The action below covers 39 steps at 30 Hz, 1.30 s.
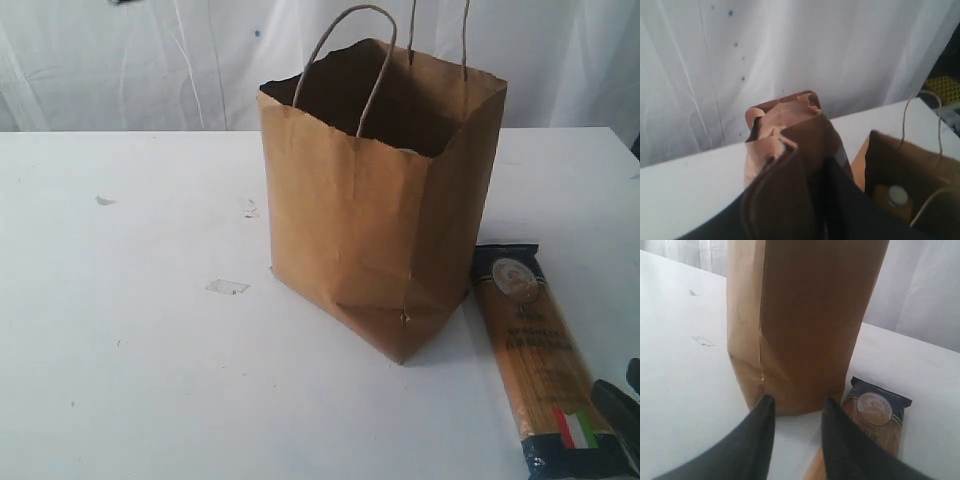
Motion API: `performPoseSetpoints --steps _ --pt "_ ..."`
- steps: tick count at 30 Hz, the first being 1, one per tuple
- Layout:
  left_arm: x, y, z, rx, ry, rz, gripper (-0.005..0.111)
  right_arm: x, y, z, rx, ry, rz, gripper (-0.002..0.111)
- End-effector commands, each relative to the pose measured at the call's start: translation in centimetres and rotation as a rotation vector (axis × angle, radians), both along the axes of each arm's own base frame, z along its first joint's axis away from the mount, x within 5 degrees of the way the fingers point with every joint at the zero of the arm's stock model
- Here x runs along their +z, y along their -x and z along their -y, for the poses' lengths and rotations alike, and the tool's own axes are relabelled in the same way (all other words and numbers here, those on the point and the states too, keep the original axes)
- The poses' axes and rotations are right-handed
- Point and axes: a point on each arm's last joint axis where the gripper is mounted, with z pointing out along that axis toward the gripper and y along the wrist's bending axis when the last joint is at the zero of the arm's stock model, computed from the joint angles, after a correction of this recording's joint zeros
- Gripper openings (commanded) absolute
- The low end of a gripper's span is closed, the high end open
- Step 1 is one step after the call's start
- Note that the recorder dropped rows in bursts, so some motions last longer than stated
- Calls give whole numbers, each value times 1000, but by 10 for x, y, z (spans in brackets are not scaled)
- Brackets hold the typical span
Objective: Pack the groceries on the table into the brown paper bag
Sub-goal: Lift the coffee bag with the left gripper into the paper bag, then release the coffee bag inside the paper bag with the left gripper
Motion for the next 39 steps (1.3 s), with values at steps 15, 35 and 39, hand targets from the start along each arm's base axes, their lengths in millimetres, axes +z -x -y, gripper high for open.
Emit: performPoseSetpoints --steps 15,35,39 --pt "-34 -72 122 -490 106 -11 0 1 0 0 -8 -31 0 31" --pt "-34 -46 135 -599 71 -98 81 1 0 0 -9 -28 1 31" --pt "13 15 95 -621 18 -10 42 1 0 0 -9 -28 1 31"
